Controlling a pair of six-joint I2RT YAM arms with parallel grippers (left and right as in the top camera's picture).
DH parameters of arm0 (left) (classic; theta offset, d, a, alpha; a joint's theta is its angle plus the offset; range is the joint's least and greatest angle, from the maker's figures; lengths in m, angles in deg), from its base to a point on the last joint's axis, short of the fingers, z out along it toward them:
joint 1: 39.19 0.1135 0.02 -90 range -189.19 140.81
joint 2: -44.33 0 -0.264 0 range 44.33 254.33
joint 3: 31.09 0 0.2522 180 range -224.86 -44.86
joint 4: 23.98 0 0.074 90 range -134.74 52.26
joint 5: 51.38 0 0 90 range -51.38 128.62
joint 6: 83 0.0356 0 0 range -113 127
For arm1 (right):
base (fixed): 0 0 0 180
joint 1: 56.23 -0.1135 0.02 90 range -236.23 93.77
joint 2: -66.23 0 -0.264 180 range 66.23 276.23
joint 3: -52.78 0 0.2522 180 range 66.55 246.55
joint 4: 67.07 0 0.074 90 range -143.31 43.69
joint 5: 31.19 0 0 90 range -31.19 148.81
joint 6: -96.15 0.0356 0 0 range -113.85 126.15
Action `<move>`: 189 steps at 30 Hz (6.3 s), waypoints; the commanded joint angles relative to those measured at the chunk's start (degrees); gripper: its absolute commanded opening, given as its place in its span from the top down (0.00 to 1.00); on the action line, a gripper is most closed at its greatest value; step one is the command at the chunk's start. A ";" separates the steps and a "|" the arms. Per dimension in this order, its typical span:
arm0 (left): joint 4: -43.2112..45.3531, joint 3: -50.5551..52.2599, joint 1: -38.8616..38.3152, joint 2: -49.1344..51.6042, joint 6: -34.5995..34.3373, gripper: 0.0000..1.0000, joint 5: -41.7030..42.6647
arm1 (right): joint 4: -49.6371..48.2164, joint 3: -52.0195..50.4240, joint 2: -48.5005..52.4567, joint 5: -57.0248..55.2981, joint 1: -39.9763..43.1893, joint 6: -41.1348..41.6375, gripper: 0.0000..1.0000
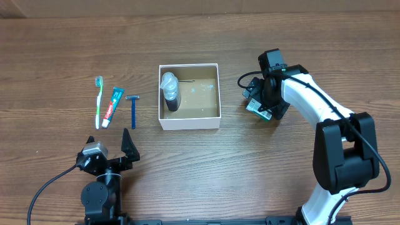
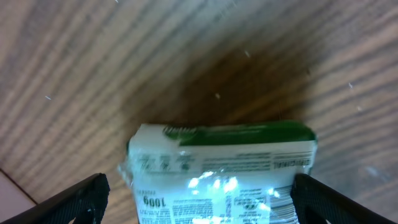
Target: Pack container
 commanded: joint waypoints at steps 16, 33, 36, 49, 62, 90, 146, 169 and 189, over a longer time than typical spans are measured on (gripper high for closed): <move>0.17 0.20 0.35 -0.48 -0.55 0.00 -0.76 | -3.43 -7.43 0.63 -1.44 0.02 -0.83 0.00; 0.17 0.20 0.35 -0.48 -0.55 0.00 -0.76 | -2.89 -7.89 0.59 -3.13 0.02 -6.32 0.37; 0.17 0.20 0.35 -0.48 -0.55 0.00 -0.76 | 2.27 -2.54 -0.35 -3.15 0.02 -9.55 0.37; 0.15 0.20 0.35 -0.48 -0.55 0.00 -0.76 | 10.78 25.07 -6.80 1.95 -10.95 -19.71 0.36; 0.15 0.20 0.35 -0.48 -0.55 0.00 -0.76 | -4.20 24.00 4.50 -2.03 -22.23 -17.66 0.37; 0.17 0.20 0.35 -0.48 -0.55 0.00 -0.76 | -6.21 23.98 12.24 -2.10 -22.23 -17.49 0.16; 1.36 0.20 0.35 -0.48 -0.52 0.00 -0.87 | 50.16 70.38 11.54 -4.90 13.51 -15.37 0.00; -46.75 -73.85 0.35 64.89 8.35 0.00 26.99 | 50.14 70.38 11.56 -4.90 13.94 -15.37 0.00; -53.37 -74.51 0.26 98.66 5.66 0.08 10.25 | 50.16 70.38 11.56 -4.90 13.94 -15.37 0.00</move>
